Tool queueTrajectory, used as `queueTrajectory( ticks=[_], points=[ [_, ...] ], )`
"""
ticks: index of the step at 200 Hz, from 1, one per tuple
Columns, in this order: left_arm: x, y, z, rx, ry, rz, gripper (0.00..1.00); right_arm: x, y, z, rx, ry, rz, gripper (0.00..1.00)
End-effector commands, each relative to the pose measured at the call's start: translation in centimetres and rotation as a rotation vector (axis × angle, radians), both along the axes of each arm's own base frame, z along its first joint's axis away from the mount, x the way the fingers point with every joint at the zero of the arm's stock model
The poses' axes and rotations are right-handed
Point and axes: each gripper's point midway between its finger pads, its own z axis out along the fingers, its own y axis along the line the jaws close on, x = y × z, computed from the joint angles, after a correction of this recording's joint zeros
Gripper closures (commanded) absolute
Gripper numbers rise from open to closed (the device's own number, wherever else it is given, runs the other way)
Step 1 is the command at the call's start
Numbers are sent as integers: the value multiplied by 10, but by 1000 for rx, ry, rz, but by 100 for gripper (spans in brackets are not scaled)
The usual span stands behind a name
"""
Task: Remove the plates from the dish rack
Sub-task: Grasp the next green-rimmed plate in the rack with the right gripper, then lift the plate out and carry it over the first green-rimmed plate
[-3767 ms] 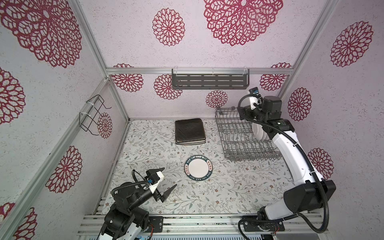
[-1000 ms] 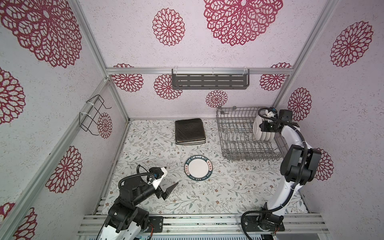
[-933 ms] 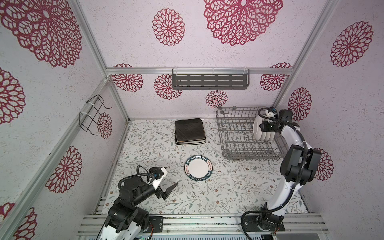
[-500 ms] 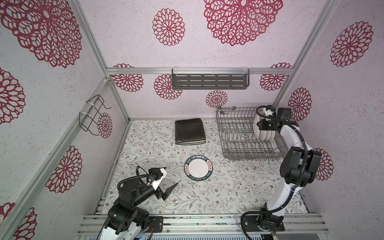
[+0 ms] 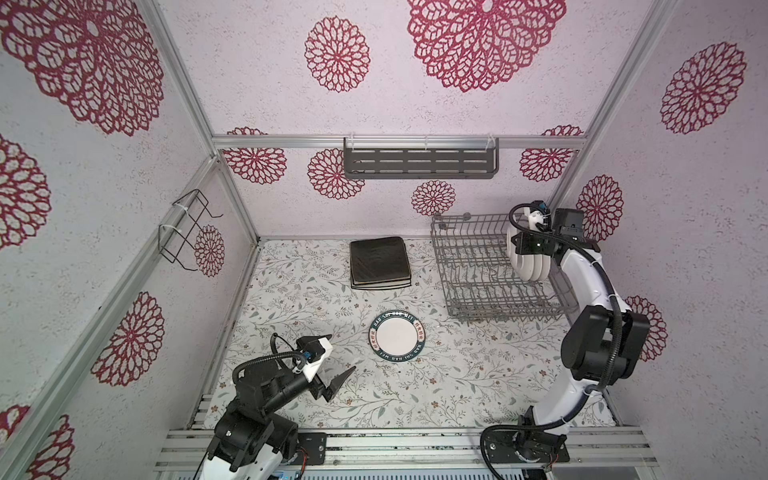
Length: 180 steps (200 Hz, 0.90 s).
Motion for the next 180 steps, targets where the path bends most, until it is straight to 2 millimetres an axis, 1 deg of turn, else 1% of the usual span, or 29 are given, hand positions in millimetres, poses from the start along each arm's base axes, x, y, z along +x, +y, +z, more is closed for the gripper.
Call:
queueTrajectory(
  ticks=[1, 43, 72, 111, 141, 180],
  points=[
    [-3, -3, 4, -11, -32, -27, 3, -11, 25, 55, -12, -131, 60, 100],
    [-4, -4, 5, -13, -34, -31, 3, -24, 73, 75, -52, -170, 157, 100],
    [-4, -4, 5, -14, -38, -31, 3, -39, 109, 85, -123, -195, 233, 100],
    [-5, -3, 6, -15, -42, -32, 3, -53, 141, 96, -181, -213, 304, 100],
    [-6, -4, 5, -16, -43, -41, 3, -63, 173, 102, -203, -222, 374, 100],
    [-7, -4, 6, -17, -45, -43, 3, -81, 219, 95, -290, -231, 473, 100]
  ],
)
